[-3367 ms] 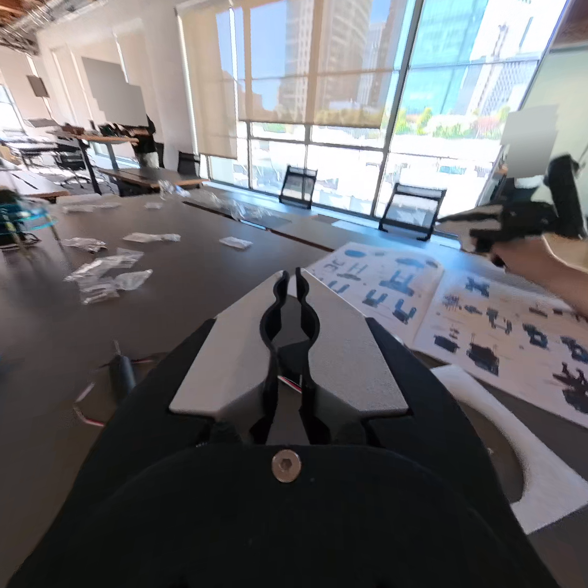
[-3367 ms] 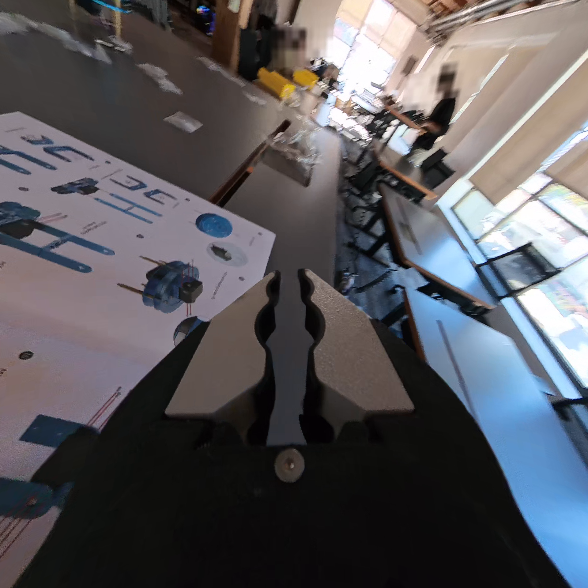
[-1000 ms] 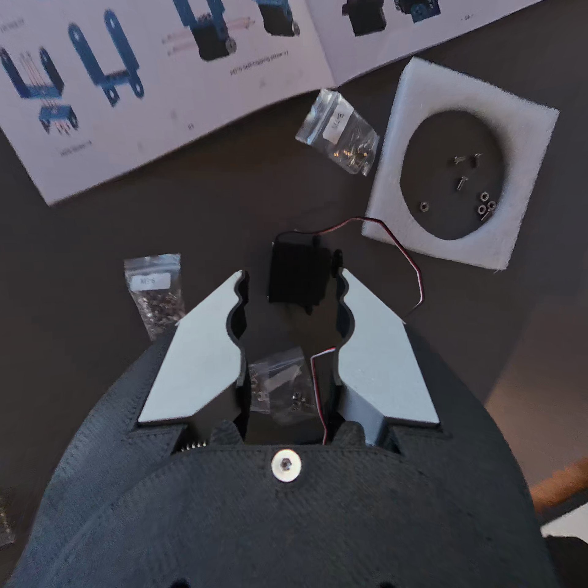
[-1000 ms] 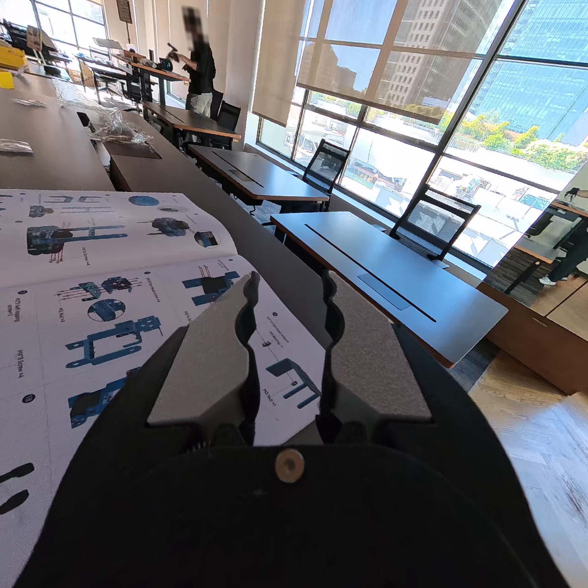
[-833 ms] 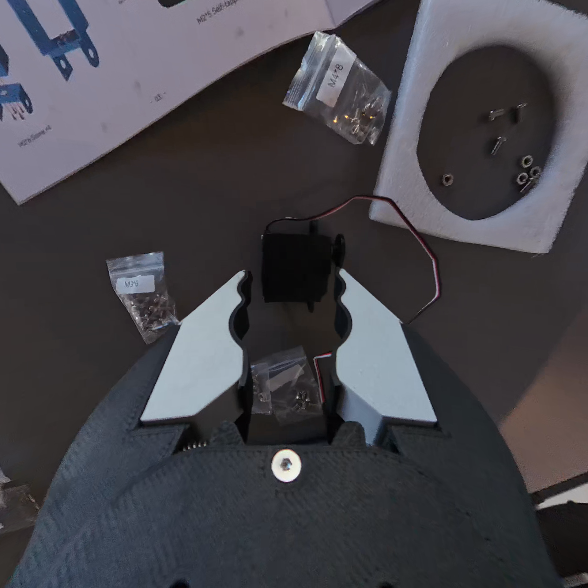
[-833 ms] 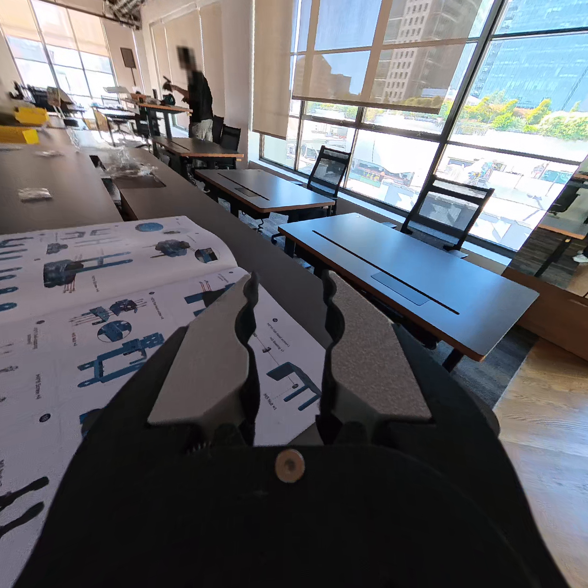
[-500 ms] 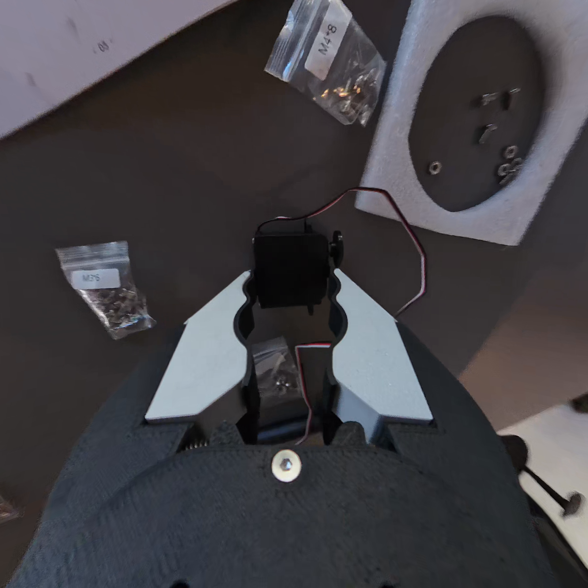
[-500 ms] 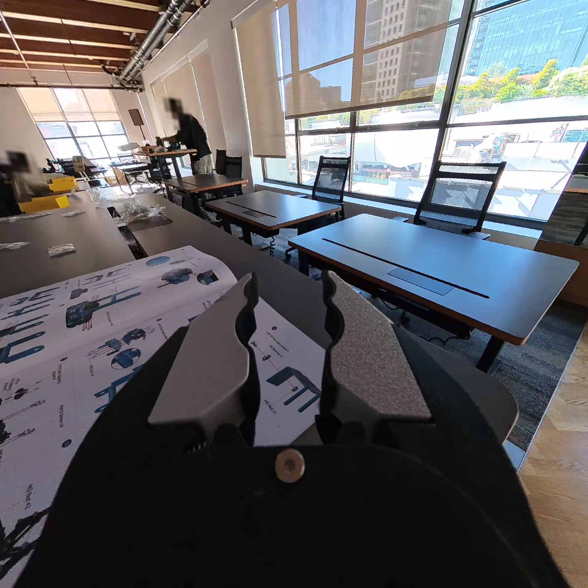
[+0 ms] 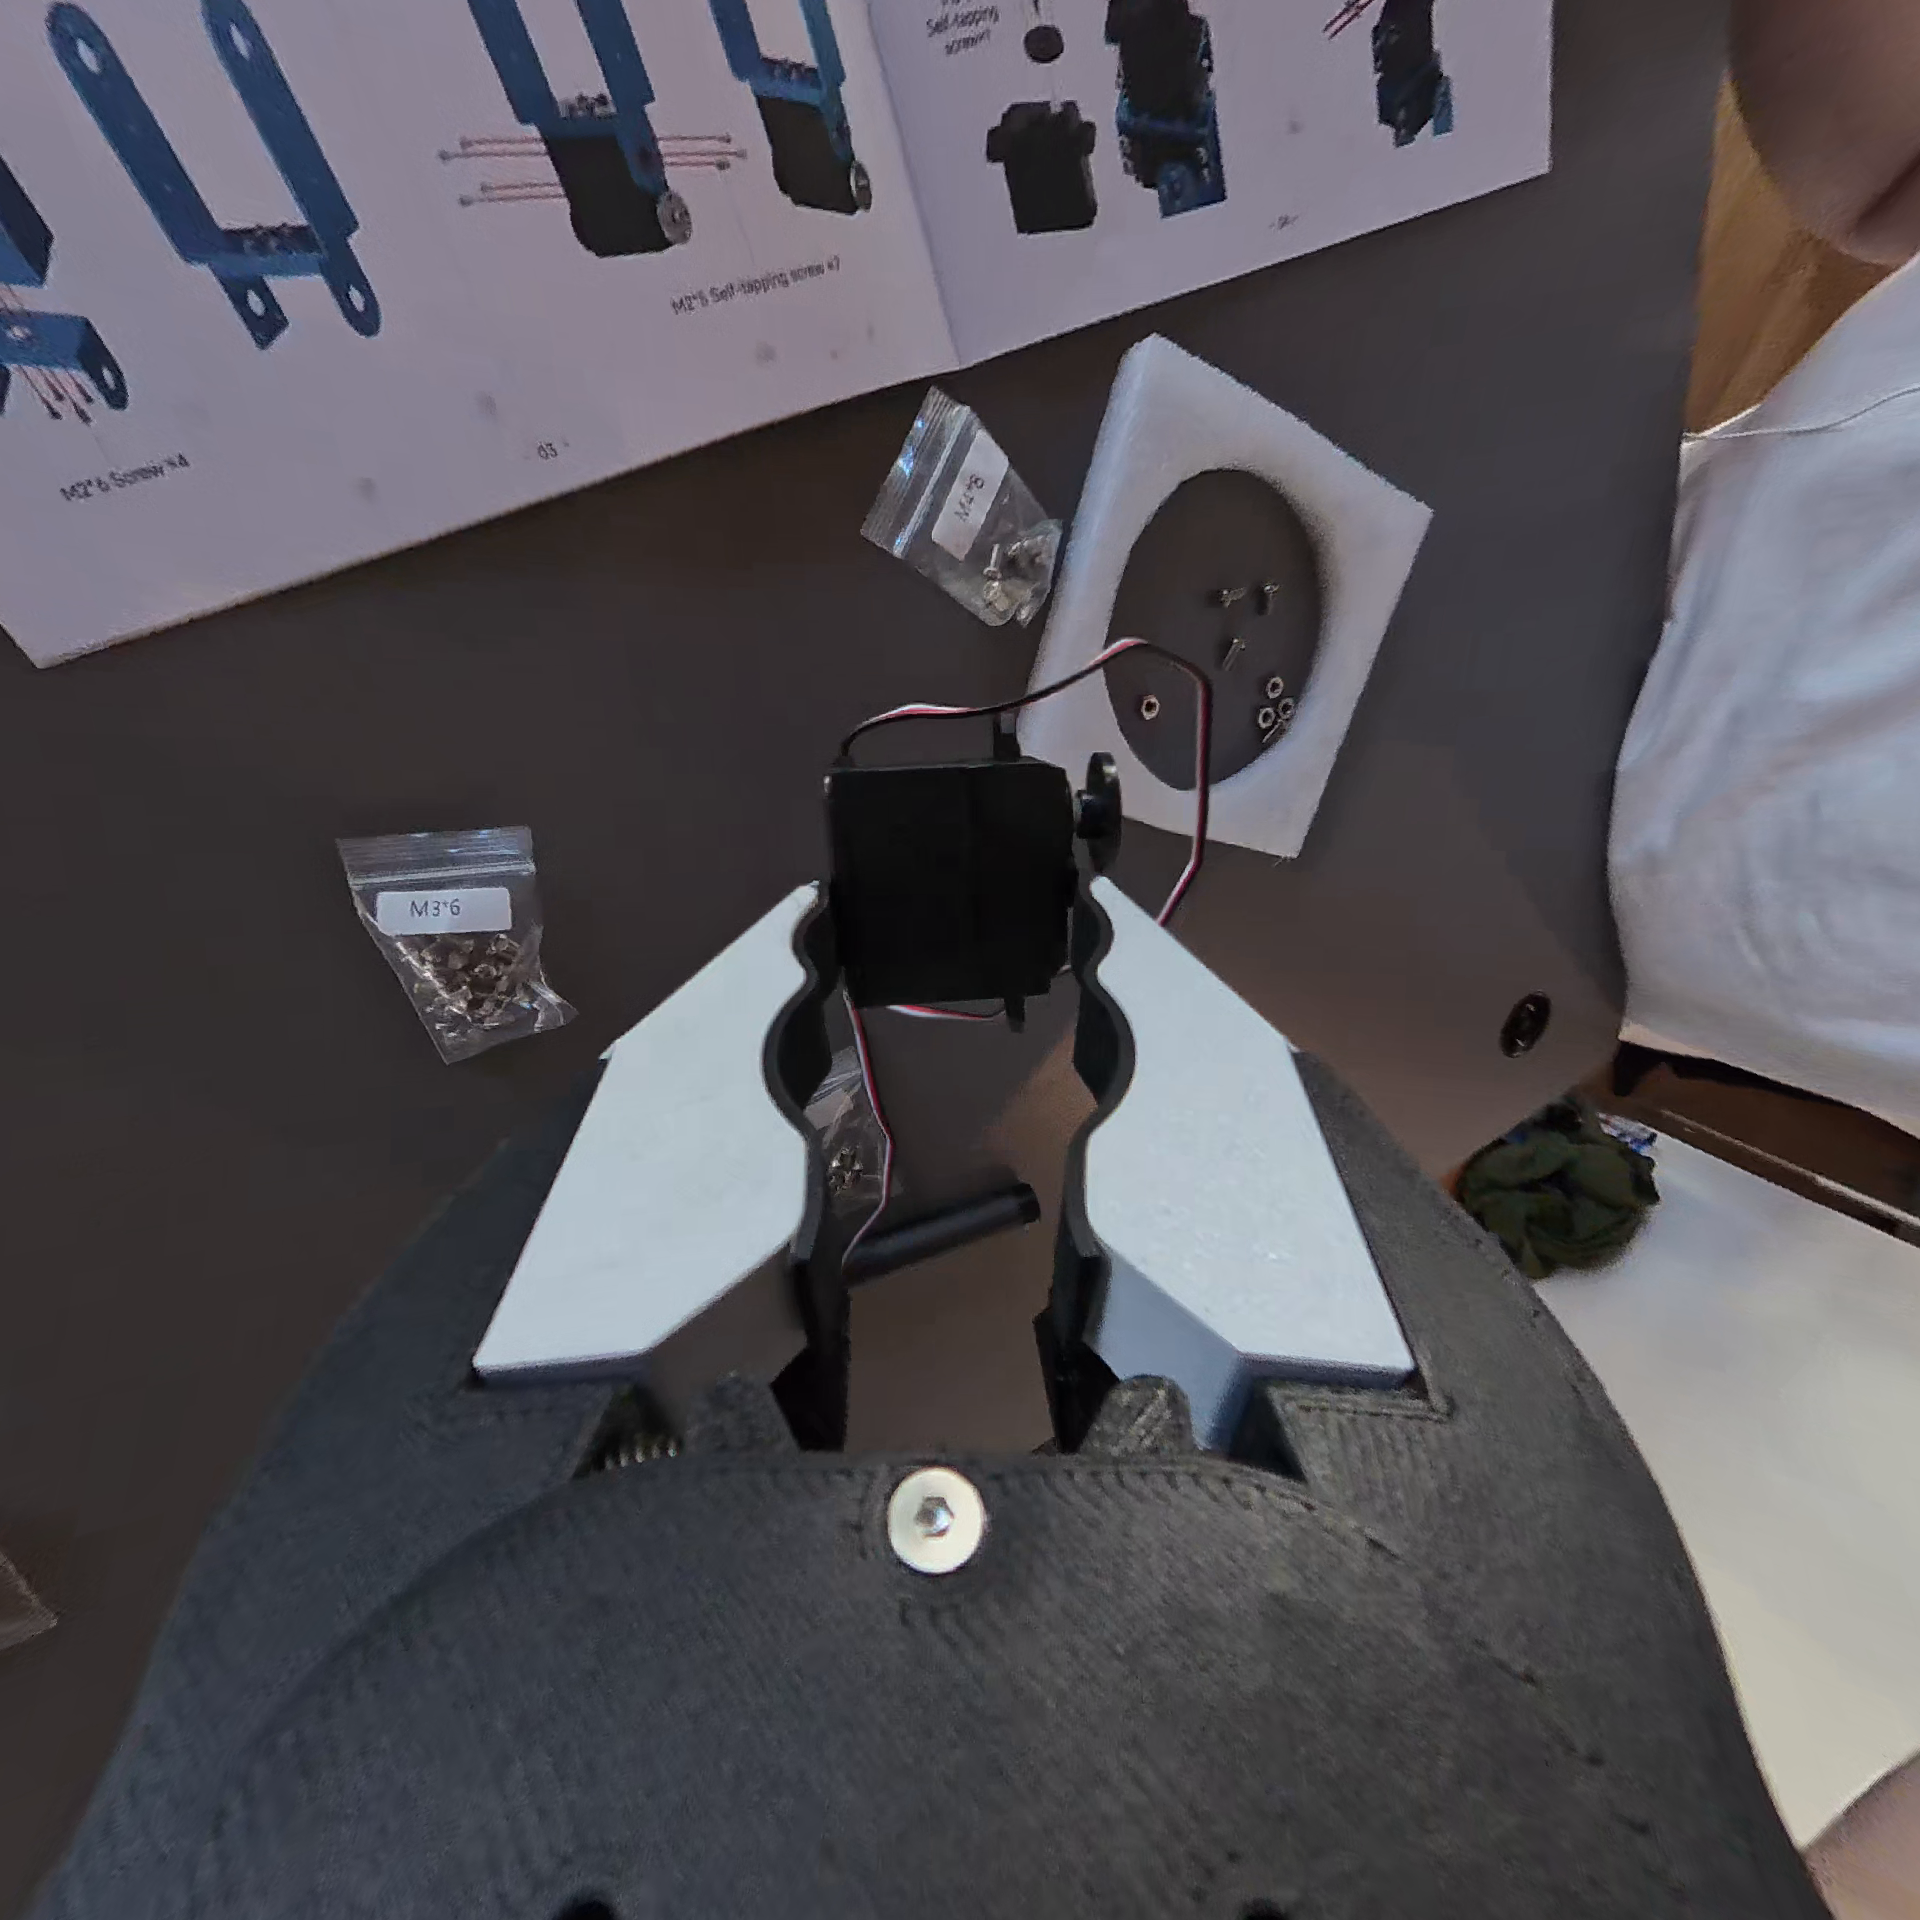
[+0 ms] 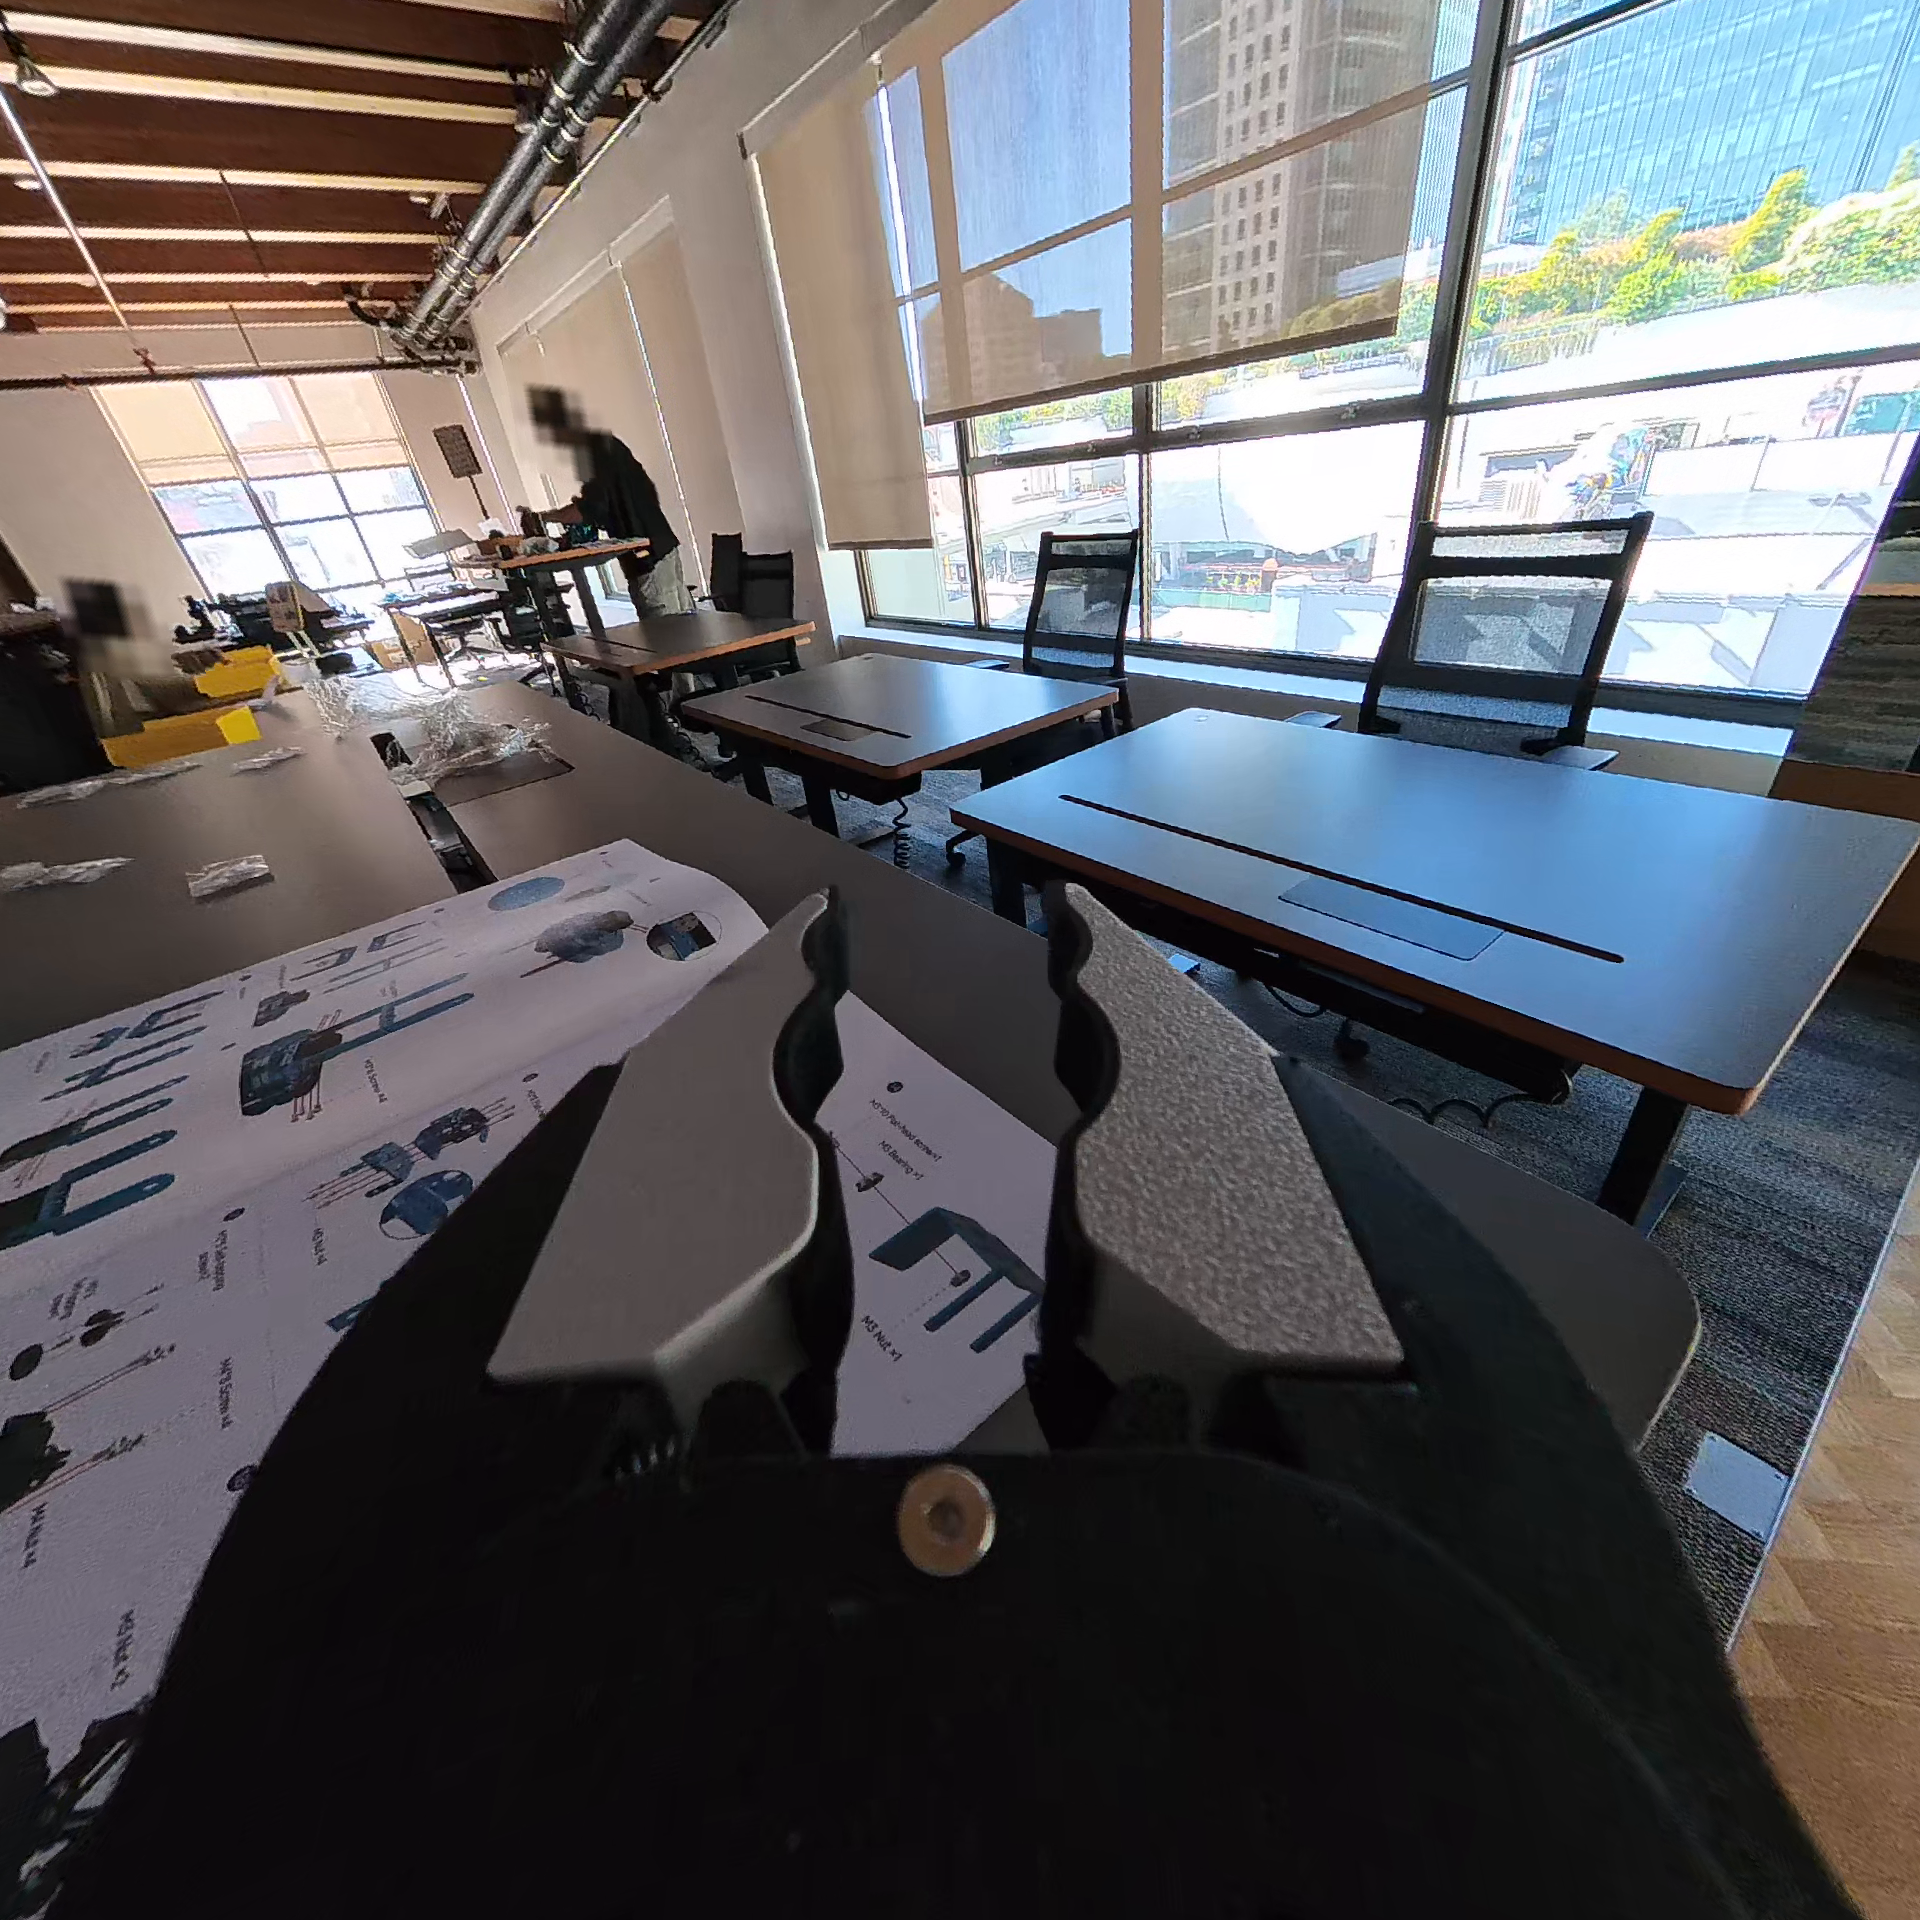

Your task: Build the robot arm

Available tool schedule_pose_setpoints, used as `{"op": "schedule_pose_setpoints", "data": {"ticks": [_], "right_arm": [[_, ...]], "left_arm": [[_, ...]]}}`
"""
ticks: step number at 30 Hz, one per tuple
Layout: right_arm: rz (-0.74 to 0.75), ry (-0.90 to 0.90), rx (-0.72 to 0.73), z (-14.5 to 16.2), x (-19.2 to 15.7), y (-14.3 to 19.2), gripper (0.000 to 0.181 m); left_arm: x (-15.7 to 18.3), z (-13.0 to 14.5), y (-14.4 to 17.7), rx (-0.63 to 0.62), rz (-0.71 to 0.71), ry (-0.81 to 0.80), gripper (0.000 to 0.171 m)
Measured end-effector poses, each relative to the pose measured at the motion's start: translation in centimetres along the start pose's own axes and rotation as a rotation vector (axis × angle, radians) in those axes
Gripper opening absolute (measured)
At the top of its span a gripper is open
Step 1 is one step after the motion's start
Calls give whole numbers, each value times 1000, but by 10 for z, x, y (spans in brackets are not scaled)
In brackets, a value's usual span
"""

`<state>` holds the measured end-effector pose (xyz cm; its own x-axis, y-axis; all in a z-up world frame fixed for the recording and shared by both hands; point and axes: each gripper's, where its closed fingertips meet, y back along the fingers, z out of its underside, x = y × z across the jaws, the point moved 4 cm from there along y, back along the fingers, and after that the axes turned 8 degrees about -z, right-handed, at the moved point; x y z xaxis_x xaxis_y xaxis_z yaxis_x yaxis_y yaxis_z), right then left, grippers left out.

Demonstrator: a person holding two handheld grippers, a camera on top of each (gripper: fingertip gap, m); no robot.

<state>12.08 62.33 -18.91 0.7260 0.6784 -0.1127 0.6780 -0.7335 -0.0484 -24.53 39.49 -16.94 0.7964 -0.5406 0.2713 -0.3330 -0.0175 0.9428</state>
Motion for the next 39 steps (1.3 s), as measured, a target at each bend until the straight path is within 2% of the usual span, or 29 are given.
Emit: {"op": "schedule_pose_setpoints", "data": {"ticks": [6,12,16,20,25,29,34,37,39], "right_arm": [[-8,21,-15,2,-3,-2,37],[-17,60,-40,4,-7,-5,36],[-20,87,-56,5,-11,-7,36],[-23,123,-82,8,-14,-10,36],[-17,161,-100,9,-18,-11,36],[-2,214,-109,10,-22,-11,38],[16,385,-147,12,-37,-14,40],[-13,454,-139,11,-67,-10,40],[-41,444,-153,-1,-109,3,41]], "left_arm": [[2,-6,10,-10,46,8,45],[8,-13,25,124,62,14,46],[16,-15,48,229,49,8,46],[24,-23,98,406,33,26,45],[49,-34,199,662,-51,-24,45],[77,-12,261,721,-151,-71,45],[107,31,285,758,-167,-108,45],[126,49,304,843,-74,-142,45],[139,62,315,852,-8,-175,45]]}}
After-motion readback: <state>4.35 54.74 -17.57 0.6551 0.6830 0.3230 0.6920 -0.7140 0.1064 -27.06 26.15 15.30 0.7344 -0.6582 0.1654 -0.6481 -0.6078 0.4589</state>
